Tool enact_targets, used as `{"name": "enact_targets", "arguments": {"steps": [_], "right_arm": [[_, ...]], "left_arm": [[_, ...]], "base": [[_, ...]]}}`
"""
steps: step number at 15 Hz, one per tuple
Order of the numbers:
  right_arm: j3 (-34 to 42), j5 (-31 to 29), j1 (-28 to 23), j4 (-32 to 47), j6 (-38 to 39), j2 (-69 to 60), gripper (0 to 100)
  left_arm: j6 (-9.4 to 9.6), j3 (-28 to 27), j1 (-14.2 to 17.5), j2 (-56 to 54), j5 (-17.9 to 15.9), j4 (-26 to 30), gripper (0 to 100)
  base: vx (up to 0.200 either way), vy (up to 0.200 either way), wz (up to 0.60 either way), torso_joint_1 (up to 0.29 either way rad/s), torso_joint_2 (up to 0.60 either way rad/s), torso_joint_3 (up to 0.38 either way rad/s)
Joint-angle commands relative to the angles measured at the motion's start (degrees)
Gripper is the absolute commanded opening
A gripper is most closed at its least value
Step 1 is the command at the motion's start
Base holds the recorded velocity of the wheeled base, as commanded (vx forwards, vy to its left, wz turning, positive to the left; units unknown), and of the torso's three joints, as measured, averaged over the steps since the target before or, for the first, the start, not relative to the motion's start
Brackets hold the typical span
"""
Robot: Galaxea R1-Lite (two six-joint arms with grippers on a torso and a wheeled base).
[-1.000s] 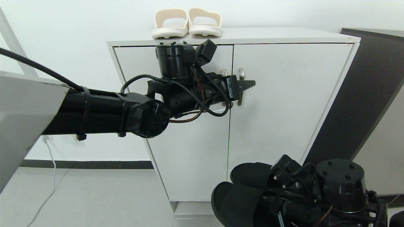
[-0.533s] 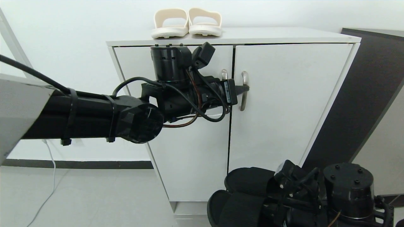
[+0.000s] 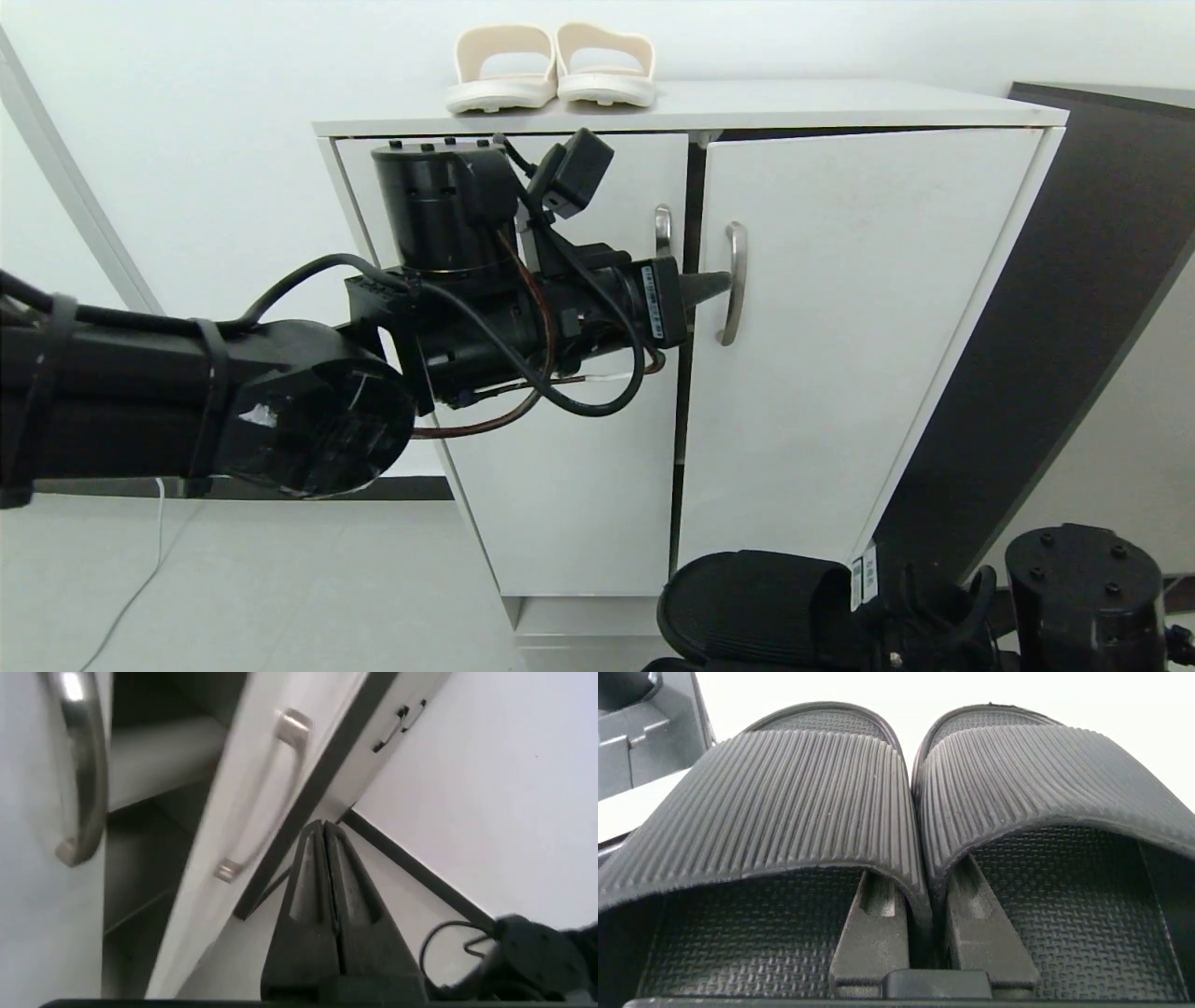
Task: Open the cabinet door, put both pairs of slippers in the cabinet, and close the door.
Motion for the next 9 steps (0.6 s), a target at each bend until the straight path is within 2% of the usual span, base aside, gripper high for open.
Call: {"name": "enact_targets", "arguments": {"steps": [1, 7, 9], "right_arm": [[0.31, 0.12, 0.14, 0.00, -0.06, -0.50, 0], [0.31, -0.05, 0.23, 0.00, -0.32, -0.50, 0], [0.40, 0.04, 0.23, 0.00, -0.32, -0.50, 0]], "left_arm": [[-0.08, 2.43, -0.24, -3.07, -0.09, -0.24, 0], [-0.34, 1.72, 2.92, -2.54, 0.00, -0.24, 0], [-1.22, 0.32, 4.33, -0.96, 0.70, -0.24, 0]], "base": [[0.000, 0.000, 0.00, 0.000, 0.00, 0.000], [0.000, 0.000, 0.00, 0.000, 0.00, 0.000], [0.000, 0.000, 0.00, 0.000, 0.00, 0.000]]}}
